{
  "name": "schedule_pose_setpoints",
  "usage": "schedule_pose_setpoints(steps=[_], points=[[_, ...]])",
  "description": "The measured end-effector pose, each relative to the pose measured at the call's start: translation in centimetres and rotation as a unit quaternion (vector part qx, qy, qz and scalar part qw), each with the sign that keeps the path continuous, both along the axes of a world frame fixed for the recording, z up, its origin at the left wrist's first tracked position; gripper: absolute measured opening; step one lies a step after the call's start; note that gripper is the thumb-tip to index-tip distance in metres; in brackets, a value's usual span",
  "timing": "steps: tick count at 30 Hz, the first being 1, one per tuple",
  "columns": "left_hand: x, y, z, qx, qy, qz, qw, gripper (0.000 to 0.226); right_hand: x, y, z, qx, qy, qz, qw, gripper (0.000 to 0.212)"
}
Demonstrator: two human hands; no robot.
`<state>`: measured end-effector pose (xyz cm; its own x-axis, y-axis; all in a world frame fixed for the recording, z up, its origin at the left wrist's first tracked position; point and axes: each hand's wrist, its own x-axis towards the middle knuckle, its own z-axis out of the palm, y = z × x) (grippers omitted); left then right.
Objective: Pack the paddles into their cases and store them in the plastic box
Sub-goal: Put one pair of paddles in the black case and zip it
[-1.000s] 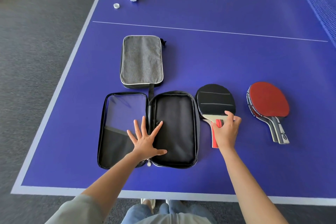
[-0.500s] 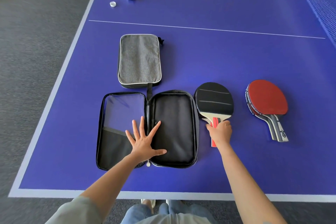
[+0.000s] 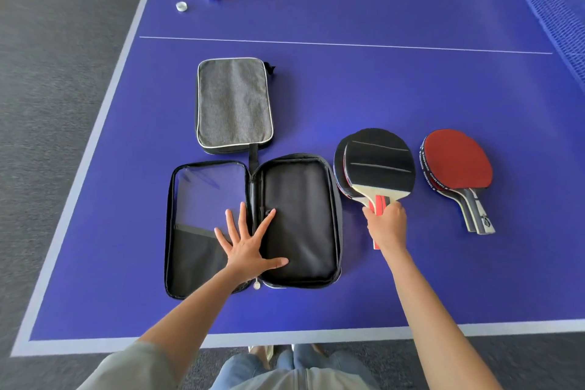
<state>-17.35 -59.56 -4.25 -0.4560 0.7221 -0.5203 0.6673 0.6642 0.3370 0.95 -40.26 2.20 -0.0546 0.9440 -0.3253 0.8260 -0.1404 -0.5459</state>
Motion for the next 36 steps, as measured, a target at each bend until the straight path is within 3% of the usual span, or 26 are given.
schedule_pose_setpoints(steps=[5,9,13,16,25,29,33,35,36], points=[[0.0,0.0,-0.1,0.005,-0.003,0.004,1.0,0.109,-0.2,-1.4,2.6,-0.034,0.114,-0.033,0.992,0.024],[0.1,-0.1,0.0,0.026,0.002,0.011,1.0,0.107,-2.5,-4.2,3.2,-0.066,0.125,-0.011,0.99,0.024],[-0.2,-0.2,0.3,0.087,-0.039,0.061,0.994,0.081,-5.2,-8.2,1.8,-0.088,0.09,0.026,0.992,0.044],[-0.4,-0.2,0.0,0.102,-0.051,0.088,0.99,0.066,-6.7,-10.7,0.5,-0.068,0.039,0.06,0.995,0.048],[-0.2,0.2,-0.2,0.094,-0.041,0.109,0.989,0.059,-8.4,-13.4,-1.3,-0.074,-0.019,0.042,0.996,0.047],[-0.1,1.0,-0.3,0.098,-0.059,0.15,0.982,0.055,-8.1,-12.8,-1.6,-0.059,-0.09,0.098,0.989,0.052],[-0.1,1.7,-0.1,0.079,-0.055,0.148,0.984,0.059,-7.4,-11.7,-1.6,0.012,-0.205,0.208,0.956,0.056],[-0.2,2.0,0.1,0.098,-0.052,0.164,0.98,0.059,-7.1,-11.2,-1.7,0.0,-0.168,0.189,0.967,0.068],[-0.3,2.1,0.3,0.12,-0.042,0.17,0.977,0.058,-6.9,-10.8,-1.6,-0.029,-0.106,0.137,0.985,0.074]])
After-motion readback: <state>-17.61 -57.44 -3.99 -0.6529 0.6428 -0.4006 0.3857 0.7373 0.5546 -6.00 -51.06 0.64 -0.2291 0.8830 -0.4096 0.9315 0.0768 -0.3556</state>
